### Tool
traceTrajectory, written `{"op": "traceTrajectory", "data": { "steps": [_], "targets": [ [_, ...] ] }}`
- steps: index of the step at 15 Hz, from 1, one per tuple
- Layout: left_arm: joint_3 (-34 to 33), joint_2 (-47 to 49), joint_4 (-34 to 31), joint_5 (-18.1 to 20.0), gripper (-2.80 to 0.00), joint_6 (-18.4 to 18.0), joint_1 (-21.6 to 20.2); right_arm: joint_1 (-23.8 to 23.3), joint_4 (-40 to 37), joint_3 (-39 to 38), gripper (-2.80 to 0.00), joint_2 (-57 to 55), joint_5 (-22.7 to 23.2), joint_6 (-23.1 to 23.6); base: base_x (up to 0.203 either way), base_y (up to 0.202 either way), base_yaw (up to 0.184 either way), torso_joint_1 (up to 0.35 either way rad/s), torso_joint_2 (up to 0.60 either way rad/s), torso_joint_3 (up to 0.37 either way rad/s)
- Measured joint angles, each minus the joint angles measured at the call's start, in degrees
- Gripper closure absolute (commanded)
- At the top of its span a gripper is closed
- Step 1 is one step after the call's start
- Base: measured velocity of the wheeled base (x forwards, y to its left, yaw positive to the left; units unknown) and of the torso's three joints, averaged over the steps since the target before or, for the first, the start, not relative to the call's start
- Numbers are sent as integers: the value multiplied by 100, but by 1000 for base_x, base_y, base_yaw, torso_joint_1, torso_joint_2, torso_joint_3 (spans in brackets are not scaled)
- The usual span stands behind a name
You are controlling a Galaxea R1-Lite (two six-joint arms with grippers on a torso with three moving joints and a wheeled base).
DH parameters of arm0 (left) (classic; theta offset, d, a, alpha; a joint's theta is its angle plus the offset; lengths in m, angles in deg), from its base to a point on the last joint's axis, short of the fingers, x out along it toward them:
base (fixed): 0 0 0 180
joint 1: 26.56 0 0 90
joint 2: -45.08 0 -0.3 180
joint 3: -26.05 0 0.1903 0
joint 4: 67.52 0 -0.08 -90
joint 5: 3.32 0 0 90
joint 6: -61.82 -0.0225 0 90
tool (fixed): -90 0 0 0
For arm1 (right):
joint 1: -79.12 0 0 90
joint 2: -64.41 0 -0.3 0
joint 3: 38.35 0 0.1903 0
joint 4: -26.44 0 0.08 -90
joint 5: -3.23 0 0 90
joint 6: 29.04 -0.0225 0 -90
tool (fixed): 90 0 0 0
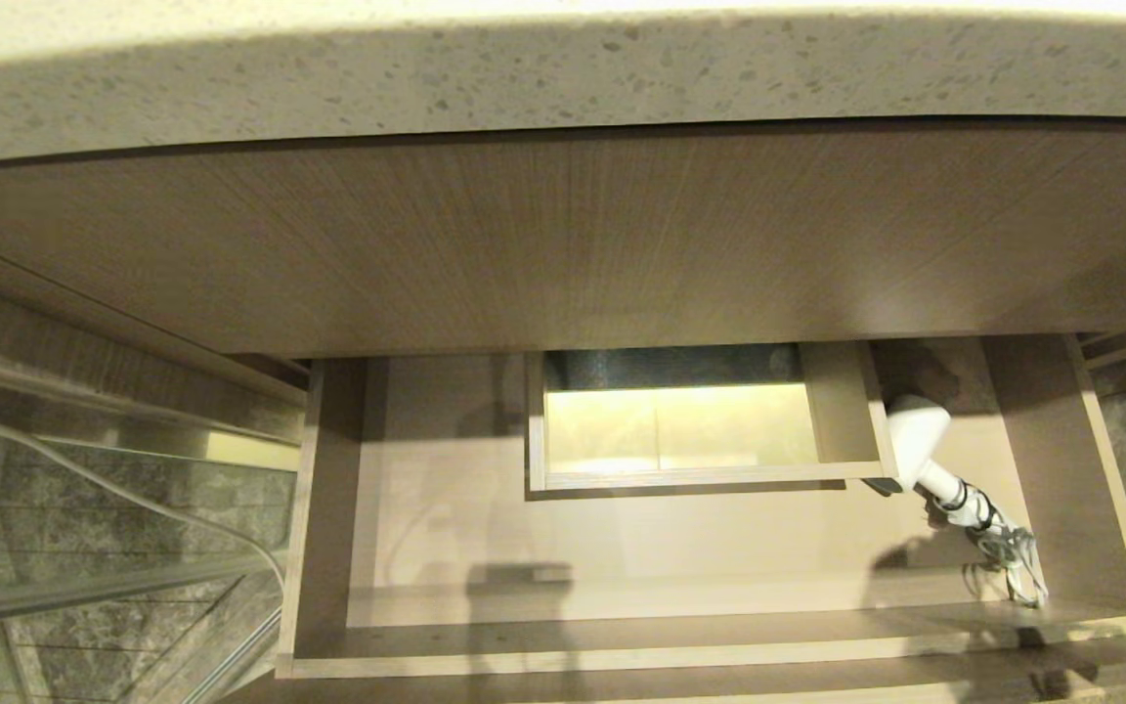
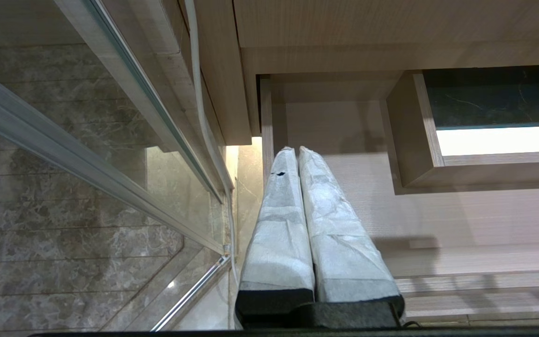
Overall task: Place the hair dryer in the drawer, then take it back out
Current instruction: Close the drawer
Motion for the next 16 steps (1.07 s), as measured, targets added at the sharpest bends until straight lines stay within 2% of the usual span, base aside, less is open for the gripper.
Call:
{"op": "traceTrajectory", "data": {
  "steps": [2, 8, 10, 16],
  "targets": [
    [0, 0, -2, 0, 0, 0, 0, -98, 154, 169, 0, -535, 58, -259, 0, 0, 0, 0, 0, 0],
    [0, 0, -2, 0, 0, 0, 0, -265, 1293, 806, 0, -1857, 465, -323, 0, 0, 0, 0, 0, 0],
    [0, 0, -1, 0, 0, 2, 0, -267, 1461, 918, 0, -2140, 616, -326, 0, 0, 0, 0, 0, 0],
    [0, 0, 0, 0, 0, 5, 0, -256, 1554, 961, 0, -2552, 631, -299, 0, 0, 0, 0, 0, 0]
  ]
}}
